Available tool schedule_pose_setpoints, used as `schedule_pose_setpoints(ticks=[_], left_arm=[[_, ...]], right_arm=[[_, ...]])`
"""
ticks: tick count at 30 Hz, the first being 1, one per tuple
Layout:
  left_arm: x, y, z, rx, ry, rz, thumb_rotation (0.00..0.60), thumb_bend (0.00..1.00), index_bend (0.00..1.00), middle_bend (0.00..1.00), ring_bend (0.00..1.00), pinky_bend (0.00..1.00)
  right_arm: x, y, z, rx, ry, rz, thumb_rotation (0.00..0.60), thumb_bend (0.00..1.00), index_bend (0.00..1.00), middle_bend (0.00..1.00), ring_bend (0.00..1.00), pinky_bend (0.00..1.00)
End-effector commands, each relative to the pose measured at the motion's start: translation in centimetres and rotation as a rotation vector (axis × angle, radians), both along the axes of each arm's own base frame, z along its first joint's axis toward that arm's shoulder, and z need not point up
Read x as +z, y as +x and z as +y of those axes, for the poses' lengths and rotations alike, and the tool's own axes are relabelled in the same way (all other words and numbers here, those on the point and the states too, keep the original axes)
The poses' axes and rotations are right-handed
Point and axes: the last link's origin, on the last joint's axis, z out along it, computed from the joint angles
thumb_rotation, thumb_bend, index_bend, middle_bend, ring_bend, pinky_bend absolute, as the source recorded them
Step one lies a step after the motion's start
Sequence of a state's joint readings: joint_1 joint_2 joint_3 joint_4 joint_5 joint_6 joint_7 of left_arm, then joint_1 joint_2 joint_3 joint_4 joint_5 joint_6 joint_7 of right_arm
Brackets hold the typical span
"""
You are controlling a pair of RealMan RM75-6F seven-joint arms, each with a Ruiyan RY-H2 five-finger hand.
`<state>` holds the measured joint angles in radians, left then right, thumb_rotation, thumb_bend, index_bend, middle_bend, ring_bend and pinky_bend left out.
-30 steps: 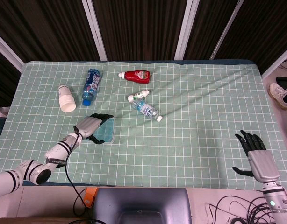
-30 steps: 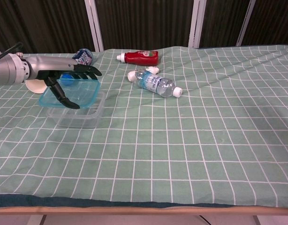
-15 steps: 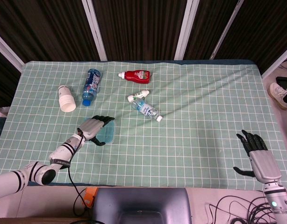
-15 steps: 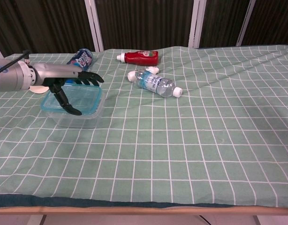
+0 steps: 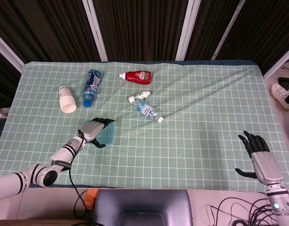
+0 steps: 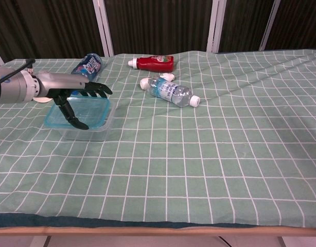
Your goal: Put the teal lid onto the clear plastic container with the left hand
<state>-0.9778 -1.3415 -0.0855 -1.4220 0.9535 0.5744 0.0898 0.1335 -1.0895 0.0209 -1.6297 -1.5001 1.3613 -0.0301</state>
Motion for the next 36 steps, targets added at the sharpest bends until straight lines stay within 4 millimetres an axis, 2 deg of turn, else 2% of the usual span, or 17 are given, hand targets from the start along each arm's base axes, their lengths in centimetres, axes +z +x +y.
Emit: schedule_pose_setpoints(ticks=[1,36], left_arm=[[0.0,0.2,0.0,-0.003,-0.001,0.0,0.6,0.27,0.01,0.65,0.77,0.72],[-0.5,1.2,-0.2,-0.03,0.003,0.03,0.6,0.27,0.01,0.65,0.77,0.72]], right_arm=[[0.0,0.0,0.0,0.0,0.0,0.0,0.6,0.19,0.0,0.0,0.0,0.01],[0.3,0.0,0.2,0.003,-0.004,-0.008,0.6,0.19,0.0,0.0,0.0,0.01]])
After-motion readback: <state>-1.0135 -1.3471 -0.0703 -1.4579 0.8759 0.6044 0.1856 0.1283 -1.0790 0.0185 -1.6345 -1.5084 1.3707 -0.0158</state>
